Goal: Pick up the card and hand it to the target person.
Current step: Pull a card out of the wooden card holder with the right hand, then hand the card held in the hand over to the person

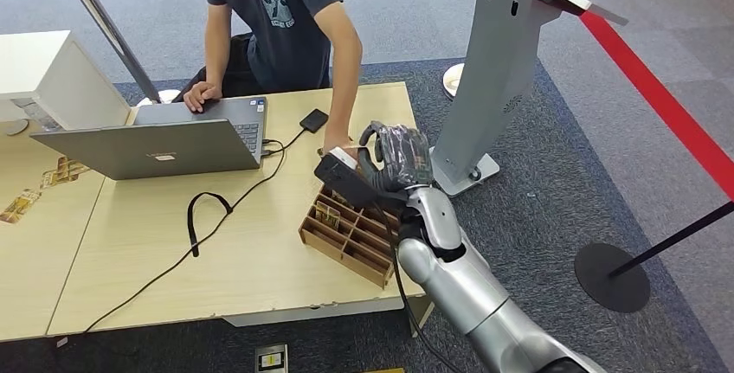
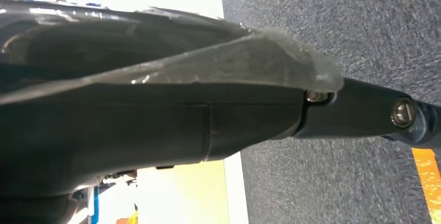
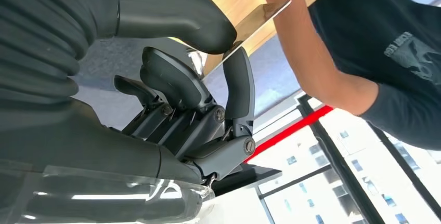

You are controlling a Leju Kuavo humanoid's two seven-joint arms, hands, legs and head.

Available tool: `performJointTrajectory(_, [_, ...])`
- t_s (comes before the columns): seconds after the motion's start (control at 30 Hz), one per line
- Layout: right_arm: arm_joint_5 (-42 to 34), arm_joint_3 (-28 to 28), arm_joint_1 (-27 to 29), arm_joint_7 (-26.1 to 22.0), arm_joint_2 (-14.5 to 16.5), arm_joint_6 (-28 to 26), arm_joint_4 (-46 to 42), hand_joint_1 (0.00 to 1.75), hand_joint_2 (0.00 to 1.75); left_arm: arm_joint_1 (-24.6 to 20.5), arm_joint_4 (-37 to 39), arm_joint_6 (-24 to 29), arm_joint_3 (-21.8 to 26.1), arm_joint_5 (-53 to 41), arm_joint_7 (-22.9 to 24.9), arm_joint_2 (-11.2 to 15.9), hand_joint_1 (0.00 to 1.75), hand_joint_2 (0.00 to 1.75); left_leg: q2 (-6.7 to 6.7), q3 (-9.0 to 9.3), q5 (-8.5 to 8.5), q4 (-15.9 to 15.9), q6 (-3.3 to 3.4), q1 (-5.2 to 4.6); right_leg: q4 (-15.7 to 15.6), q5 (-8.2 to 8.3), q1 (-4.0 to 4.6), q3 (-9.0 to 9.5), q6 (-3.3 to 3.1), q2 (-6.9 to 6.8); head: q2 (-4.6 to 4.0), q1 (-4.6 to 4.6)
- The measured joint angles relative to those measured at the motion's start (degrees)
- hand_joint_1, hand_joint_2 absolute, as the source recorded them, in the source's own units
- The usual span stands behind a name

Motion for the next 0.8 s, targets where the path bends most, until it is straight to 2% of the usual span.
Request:
performJointTrajectory(0.27, [-5.0,-0.1,3.3,-5.0,-1.2,-0.5,-3.4,1.75,1.75,0.0,0.0,0.7,0.0,1.7,0.1,0.0,0.00,0.00,0.00,0.00,0.00,0.0,0.00,0.00,0.0,0.00,0.00,0.00,0.00,0.00,0.00,-0.01])
performJointTrajectory(0.53, [-6.7,0.2,3.9,-7.4,-1.2,-0.7,-3.5,1.75,1.75,0.0,0.0,0.8,0.0,2.6,0.3,0.0,0.00,0.00,0.00,-0.01,0.00,0.0,0.00,0.00,0.0,0.00,0.00,0.01,0.00,0.00,0.00,0.01])
performJointTrajectory(0.8, [-7.0,0.5,4.0,-7.9,-1.1,-0.7,-3.4,1.75,1.75,0.0,0.0,0.7,0.0,2.8,0.3,0.0,0.00,0.00,-0.01,-0.01,0.00,0.0,0.00,0.00,0.0,0.00,0.00,0.01,0.00,0.00,0.00,0.00])
